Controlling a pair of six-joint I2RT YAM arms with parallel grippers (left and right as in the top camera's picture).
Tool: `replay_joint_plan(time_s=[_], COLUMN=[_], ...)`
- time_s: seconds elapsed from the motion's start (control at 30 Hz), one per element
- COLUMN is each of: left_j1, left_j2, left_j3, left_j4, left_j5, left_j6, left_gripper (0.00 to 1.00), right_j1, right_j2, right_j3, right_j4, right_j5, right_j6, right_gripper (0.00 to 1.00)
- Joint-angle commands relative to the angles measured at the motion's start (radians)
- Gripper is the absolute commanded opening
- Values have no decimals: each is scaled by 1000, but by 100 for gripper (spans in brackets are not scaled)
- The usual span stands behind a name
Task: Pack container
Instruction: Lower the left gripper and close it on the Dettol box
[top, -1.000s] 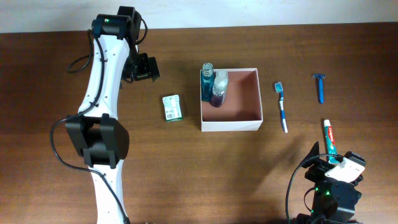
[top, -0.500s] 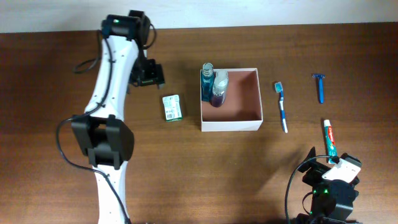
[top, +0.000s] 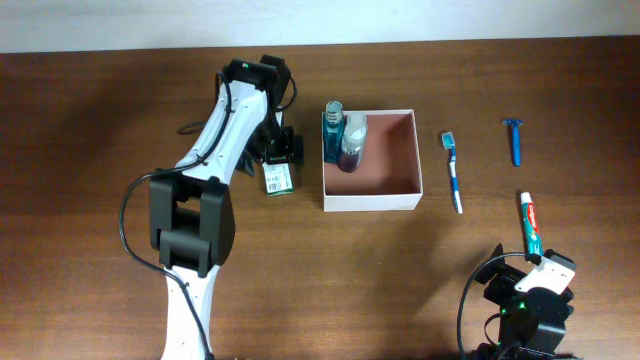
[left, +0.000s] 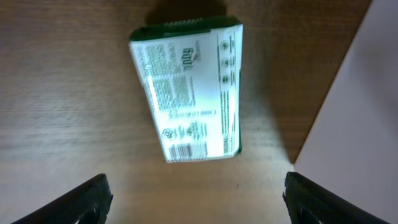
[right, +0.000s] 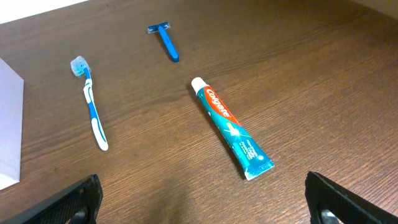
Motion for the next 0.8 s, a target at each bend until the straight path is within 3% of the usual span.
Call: replay_joint_plan(time_s=[0.0,0.23,0.77], left_j1=[7,7,4], left_j2=[7,7,8], left_j3=[-40,-52,-120], left_j4=[29,51,142], left_j5=[37,-62,-60], left_j6=[10,-87,-140], left_gripper=[90,90,90], right_j1=[-8,-8,-8], right_j2=[-2,-2,-2], right_j3=[21,21,21], right_j4=[-5,-5,-5], right_j5=[16,16,16], right_j6=[12,12,12], right_gripper=[98,98,98])
